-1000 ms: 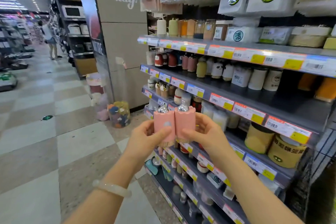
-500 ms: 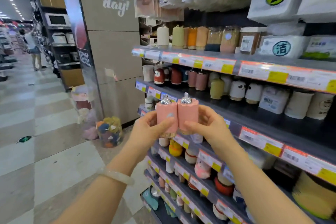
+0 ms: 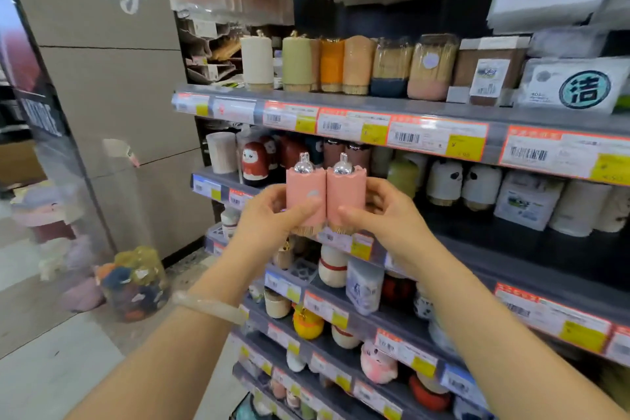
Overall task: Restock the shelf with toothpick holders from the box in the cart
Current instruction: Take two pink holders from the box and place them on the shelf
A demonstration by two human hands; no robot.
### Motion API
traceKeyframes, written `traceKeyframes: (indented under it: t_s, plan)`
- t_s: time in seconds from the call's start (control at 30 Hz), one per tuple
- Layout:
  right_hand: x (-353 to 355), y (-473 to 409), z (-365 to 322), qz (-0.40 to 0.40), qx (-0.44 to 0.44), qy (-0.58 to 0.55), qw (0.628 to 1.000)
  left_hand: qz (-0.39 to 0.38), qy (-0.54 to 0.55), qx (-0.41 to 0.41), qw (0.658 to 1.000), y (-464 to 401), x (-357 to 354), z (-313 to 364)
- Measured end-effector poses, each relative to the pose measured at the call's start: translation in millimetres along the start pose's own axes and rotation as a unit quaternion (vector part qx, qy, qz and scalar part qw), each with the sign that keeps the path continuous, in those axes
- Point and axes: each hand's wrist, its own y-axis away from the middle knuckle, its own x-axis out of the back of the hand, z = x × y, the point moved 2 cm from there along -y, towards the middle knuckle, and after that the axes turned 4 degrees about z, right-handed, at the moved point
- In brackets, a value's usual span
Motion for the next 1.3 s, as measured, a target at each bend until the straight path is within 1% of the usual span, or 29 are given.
traceKeyframes:
  t_s: [0.23, 0.4, 0.5, 0.6, 0.73, 0.87, 1.0, 1.1, 1.17, 1.23, 1.3]
  plan:
    - [-5, -36, 5, 0.101, -0.04, 0.064, 0.992, -0.08, -0.033, -0.03, 0.996, -67, -4, -3]
    - [-12, -49, 14, 0.138, -0.08, 0.101, 0.982, -0.097, -0.075, -0.056, 0.991, -90, -7, -13]
    - [-14, -55, 18, 0.157, -0.091, 0.128, 0.975, -0.088, -0.1, -0.06, 0.989, -106, -10, -23]
    - [-15, -60, 19, 0.156, -0.101, 0.162, 0.969, -0.112, -0.13, -0.055, 0.984, -120, -14, -31]
    - [-18, -64, 21, 0.147, -0.103, 0.204, 0.963, -0.16, -0.19, -0.079, 0.965, -132, -15, -35]
    - [-20, -67, 23, 0.17, -0.118, 0.224, 0.952, -0.18, -0.207, -0.067, 0.959, -141, -9, -36]
    - [-23, -65, 20, 0.169, -0.096, 0.24, 0.951, -0.194, -0.204, -0.073, 0.957, -141, -8, -37]
    - [-23, -62, 17, 0.128, -0.096, 0.235, 0.959, -0.202, -0.196, -0.061, 0.958, -142, -6, -36]
    - [-21, -60, 17, 0.113, -0.1, 0.204, 0.967, -0.21, -0.204, -0.055, 0.955, -143, -4, -35]
    - [-21, -59, 18, 0.12, -0.1, 0.195, 0.968, -0.218, -0.203, -0.055, 0.953, -142, -2, -32]
    - [-23, -61, 19, 0.136, -0.098, 0.215, 0.962, -0.231, -0.195, -0.054, 0.952, -145, -1, -32]
